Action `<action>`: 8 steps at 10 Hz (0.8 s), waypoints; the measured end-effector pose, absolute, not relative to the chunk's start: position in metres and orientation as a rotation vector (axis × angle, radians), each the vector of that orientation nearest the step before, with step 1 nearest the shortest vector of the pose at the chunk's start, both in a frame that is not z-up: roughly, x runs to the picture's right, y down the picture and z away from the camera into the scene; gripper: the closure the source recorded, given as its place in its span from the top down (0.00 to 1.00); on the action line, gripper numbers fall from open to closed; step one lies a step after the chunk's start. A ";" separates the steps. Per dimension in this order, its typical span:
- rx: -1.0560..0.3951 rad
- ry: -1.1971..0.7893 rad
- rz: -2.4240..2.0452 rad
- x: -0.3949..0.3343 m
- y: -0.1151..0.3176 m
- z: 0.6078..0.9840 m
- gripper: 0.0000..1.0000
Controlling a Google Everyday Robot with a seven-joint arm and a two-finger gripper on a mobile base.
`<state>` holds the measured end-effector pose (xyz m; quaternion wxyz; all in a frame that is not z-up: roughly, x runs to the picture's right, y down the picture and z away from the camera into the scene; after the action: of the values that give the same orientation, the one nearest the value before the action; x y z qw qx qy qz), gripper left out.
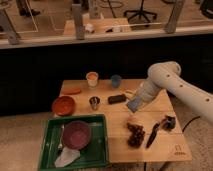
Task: Place sponge in tray
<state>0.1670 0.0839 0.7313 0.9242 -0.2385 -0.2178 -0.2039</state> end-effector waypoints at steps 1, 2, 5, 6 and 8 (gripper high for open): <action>-0.490 -0.489 -0.426 0.161 0.091 0.713 0.00; -0.490 -0.511 -0.431 0.156 0.094 0.705 0.00; -0.490 -0.519 -0.436 0.153 0.094 0.702 0.00; -0.490 -0.519 -0.436 0.153 0.094 0.702 0.00; -0.490 -0.519 -0.437 0.153 0.094 0.702 0.00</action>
<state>0.1527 0.0940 0.7024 0.9138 -0.2377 -0.2521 -0.2120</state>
